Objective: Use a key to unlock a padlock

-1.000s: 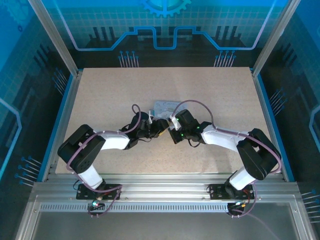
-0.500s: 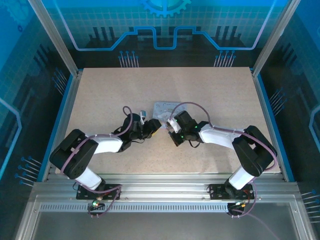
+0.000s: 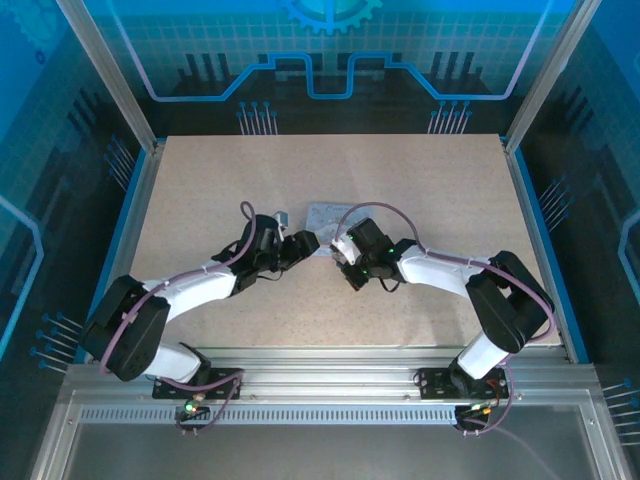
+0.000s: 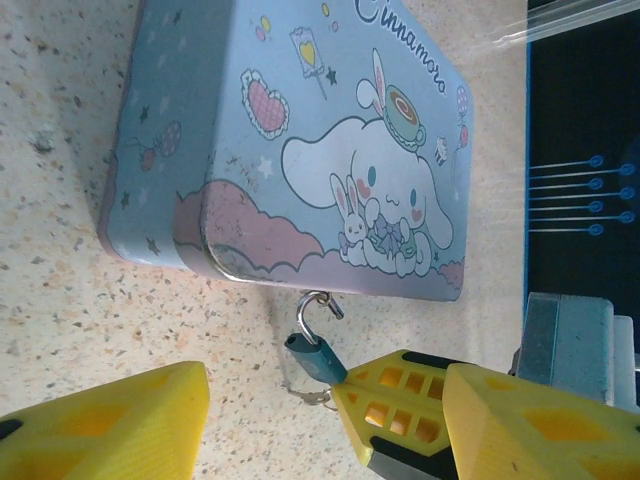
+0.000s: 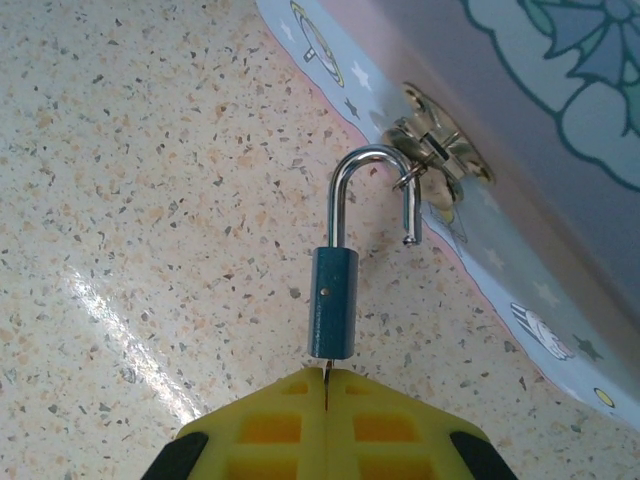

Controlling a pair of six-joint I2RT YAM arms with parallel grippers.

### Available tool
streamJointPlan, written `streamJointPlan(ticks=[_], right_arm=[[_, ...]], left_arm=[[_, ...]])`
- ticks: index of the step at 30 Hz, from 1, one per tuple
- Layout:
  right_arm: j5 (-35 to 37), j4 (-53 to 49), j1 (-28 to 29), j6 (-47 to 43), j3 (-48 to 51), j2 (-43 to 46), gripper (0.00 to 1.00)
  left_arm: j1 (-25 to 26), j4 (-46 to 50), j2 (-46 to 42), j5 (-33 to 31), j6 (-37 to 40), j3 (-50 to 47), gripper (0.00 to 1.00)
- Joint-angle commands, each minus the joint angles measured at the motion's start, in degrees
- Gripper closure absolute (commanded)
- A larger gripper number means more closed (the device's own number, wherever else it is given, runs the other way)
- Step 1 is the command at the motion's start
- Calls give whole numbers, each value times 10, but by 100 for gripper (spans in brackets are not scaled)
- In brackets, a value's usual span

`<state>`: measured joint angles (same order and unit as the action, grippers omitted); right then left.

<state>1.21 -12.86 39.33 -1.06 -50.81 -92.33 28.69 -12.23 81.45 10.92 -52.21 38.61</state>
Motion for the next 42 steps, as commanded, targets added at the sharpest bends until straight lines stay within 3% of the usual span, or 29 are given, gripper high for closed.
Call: streamJointPlan(ticks=[1, 20, 42], right_arm=[[9, -7, 1, -25, -18, 6, 100], [39, -93, 16, -117, -100, -42, 100], [73, -78, 23, -168, -108, -60, 100]], left_arm=[[-18, 83, -11, -5, 43, 20, 35], [-50, 97, 82, 19, 80, 117, 34], [-54, 100, 143, 37, 89, 174, 33]])
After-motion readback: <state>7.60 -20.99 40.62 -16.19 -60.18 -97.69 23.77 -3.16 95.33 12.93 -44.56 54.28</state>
